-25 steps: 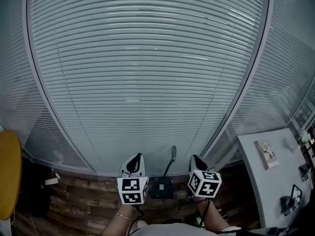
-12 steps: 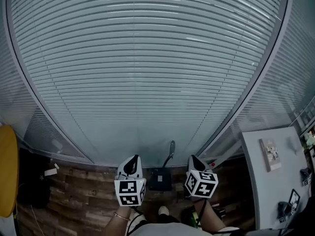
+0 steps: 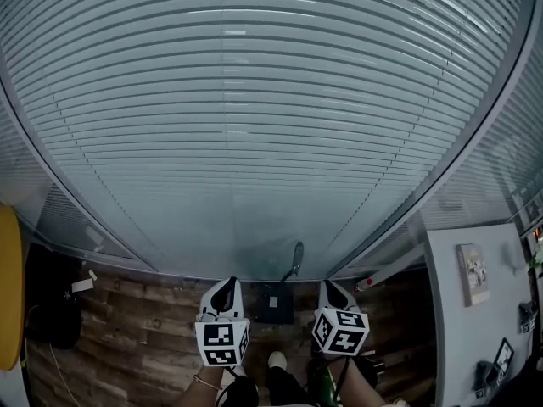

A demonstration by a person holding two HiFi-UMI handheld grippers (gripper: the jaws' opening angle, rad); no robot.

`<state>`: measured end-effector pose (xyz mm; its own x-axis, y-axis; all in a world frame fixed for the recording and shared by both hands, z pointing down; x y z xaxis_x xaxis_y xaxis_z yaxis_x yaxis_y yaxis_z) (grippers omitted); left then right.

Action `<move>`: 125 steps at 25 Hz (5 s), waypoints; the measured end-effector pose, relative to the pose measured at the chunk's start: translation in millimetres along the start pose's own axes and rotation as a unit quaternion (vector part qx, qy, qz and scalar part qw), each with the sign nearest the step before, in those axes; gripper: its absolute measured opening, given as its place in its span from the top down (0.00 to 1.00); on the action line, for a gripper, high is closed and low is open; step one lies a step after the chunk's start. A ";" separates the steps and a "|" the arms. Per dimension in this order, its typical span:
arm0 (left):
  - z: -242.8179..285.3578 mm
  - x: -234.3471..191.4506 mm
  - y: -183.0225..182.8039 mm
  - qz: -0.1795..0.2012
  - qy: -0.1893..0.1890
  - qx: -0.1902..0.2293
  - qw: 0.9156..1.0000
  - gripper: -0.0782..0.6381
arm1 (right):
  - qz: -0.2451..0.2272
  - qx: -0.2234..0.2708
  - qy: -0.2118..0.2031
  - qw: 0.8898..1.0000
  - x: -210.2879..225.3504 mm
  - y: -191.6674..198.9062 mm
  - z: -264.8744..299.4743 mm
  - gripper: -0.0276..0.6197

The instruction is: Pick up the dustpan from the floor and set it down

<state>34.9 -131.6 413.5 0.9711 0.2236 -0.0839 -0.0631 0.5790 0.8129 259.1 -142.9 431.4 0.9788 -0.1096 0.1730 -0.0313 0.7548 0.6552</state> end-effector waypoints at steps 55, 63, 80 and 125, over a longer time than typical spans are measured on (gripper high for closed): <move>100.5 -22.2 206.8 -0.030 -0.010 -0.100 0.994 0.87 | 0.025 -0.078 -0.005 0.997 13.4 162.9 143.4 0.90; 102.2 -31.9 209.3 -0.034 -0.018 -0.099 0.994 0.87 | 0.022 -0.081 -0.004 0.996 13.2 160.8 152.9 0.81; 105.5 -49.5 224.3 -0.043 -0.029 -0.108 0.993 0.87 | 0.004 -0.063 -0.004 0.998 9.3 152.1 172.7 0.69; 129.2 -66.8 244.6 -0.058 -0.045 -0.132 0.989 0.87 | -0.024 -0.046 0.000 0.999 7.9 109.8 245.8 0.68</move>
<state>-15.7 -106.2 692.4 0.9911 0.0806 -0.1058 0.0025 0.7840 0.6208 213.7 -219.9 685.4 0.9786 -0.1480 0.1432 0.0350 0.8046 0.5928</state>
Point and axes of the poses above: the fingertips, and each gripper's own axes: z forward along the fingers, x to its right, y out of its underside, the point moved 2 cm from there along -z, backward along the fingers, and after that the axes turned 15 degrees about -x, right-handed, at the moved point
